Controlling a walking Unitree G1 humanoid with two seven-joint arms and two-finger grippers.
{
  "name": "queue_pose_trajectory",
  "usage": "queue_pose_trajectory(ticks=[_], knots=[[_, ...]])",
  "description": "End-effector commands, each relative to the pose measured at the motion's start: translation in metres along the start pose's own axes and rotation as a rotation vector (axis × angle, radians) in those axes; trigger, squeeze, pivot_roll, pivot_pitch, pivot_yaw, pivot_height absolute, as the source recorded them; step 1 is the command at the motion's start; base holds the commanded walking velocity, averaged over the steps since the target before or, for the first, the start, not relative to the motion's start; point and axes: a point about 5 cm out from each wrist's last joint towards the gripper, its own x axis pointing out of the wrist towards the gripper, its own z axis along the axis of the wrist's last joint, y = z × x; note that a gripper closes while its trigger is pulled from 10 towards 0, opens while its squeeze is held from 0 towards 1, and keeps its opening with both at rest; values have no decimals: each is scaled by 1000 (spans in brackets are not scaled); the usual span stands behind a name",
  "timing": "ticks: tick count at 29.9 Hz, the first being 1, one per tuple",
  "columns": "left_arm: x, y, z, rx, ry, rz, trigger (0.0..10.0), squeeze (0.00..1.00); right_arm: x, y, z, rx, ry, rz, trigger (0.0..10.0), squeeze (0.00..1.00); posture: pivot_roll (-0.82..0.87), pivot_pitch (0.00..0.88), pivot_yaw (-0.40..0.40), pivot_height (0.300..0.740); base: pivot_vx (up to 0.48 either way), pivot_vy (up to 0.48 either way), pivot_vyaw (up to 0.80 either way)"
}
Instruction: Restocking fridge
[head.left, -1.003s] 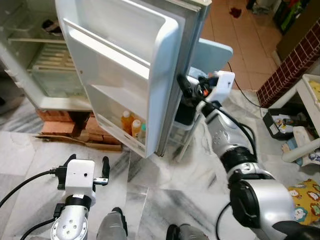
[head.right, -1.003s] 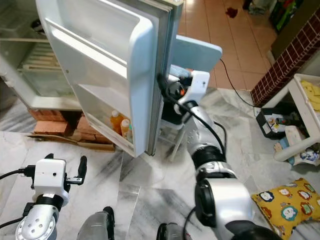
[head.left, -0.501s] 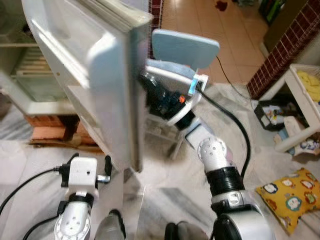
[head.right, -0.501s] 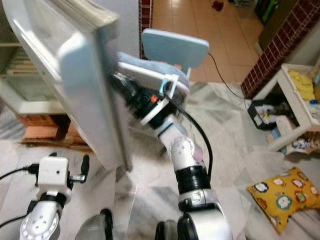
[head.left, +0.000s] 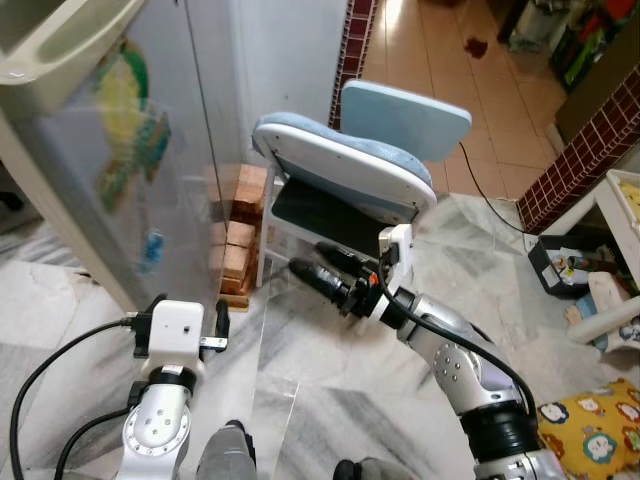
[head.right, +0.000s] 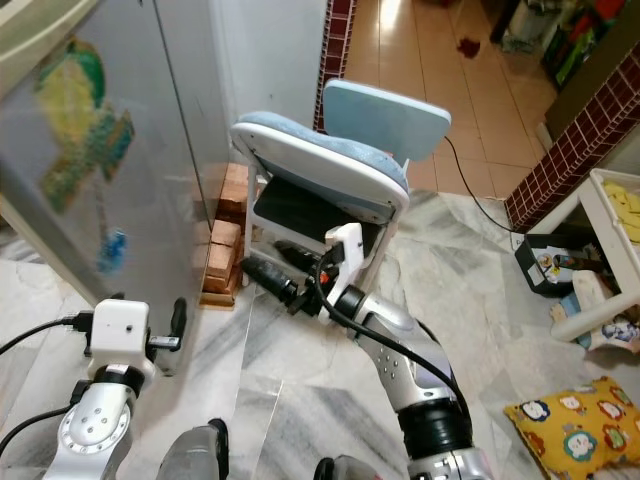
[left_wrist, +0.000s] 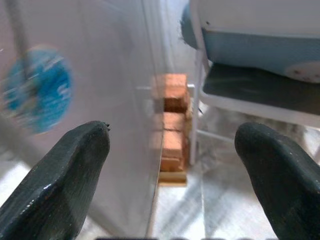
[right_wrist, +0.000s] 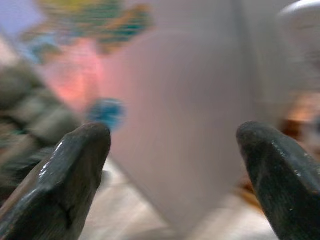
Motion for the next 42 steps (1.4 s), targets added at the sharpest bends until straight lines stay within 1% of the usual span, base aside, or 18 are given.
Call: queue_pose_trajectory(ticks=[1, 2, 3, 6, 7, 8, 9, 15, 23, 25, 27, 31, 33, 34, 37, 40, 41, 42], knots=[[1, 4, -2, 13, 3, 15, 10000, 0, -9, -13, -1, -42, -8, -110, 10000, 0, 184, 81, -78, 740, 0, 412, 0], [3, 8, 3, 30, -31, 28, 10000, 0, -17, -20, 0, -105, -27, -231, 10000, 0, 176, 73, -78, 740, 0, 480, 0], [3, 8, 3, 30, -31, 28, 10000, 0, -17, -20, 0, -105, -27, -231, 10000, 0, 176, 73, -78, 740, 0, 480, 0], [6, 10, 8, 57, -78, 40, 10000, 0, -30, -31, -1, -186, -36, -391, 10000, 0, 162, 59, -76, 740, 0, 480, 0], [8, 11, 8, 58, -90, 53, 10000, 0, -37, -37, -3, -262, -21, -478, 10000, 0, 152, 46, -74, 740, 0, 480, 0], [9, 11, 8, 56, -90, 57, 10000, 0, -38, -38, -3, -286, -13, -496, 10000, 0, 152, 46, -74, 740, 0, 480, 0], [11, 10, 7, 53, -89, 54, 10000, 0, -42, -41, -5, -295, -14, -533, 10000, 0, 149, 38, -73, 740, 0, 480, 0], [18, 9, 9, 43, -107, 42, 10000, 0, -53, -49, -7, -317, -27, -647, 10000, 0, 141, 15, -69, 740, 0, 480, 0], [20, 10, 7, 41, -121, 47, 10000, 0, -61, -57, -5, -304, -46, -746, 10000, 0, 123, 0, -58, 740, 0, 480, 0], [20, 9, 4, 36, -118, 43, 10000, 0, -64, -59, -5, -315, -52, -765, 10000, 0, 119, 0, -59, 740, 0, 480, -722], [21, 6, 3, 39, -122, 28, 10000, 0, -69, -61, -9, -300, -50, -784, 10000, 0, 116, 0, -61, 740, 0, 480, -800], [22, 5, 2, 32, -125, 24, 10000, 0, -71, -60, -10, -311, -49, -781, 10000, 0, 114, 0, -64, 740, 0, 480, -330], [24, 7, 4, 25, -140, 30, 10000, 0, -68, -58, -18, -259, -9, -754, 10000, 0, 111, 0, -64, 740, 0, 480, 0], [25, 7, 4, 24, -143, 30, 10000, 0, -67, -56, -18, -246, -15, -743, 10000, 0, 110, 0, -64, 740, 0, 480, 0], [25, 9, 4, 20, -149, 34, 10000, 0, -68, -56, -17, -270, -13, -737, 10000, 0, 110, 0, -62, 740, 0, 480, 0], [23, 11, 2, 22, -144, 35, 10000, 0, -74, -60, -18, -290, 0, -780, 10000, 0, 106, 0, -59, 740, 0, 480, 0], [22, 12, 1, 22, -141, 35, 10000, 0, -77, -62, -17, -318, 6, -799, 10000, 0, 105, 0, -58, 740, 0, 480, 0], [22, 13, 0, 24, -138, 33, 10000, 0, -81, -64, -17, -370, 15, -830, 10000, 0, 104, 0, -57, 740, 0, 480, 0]])
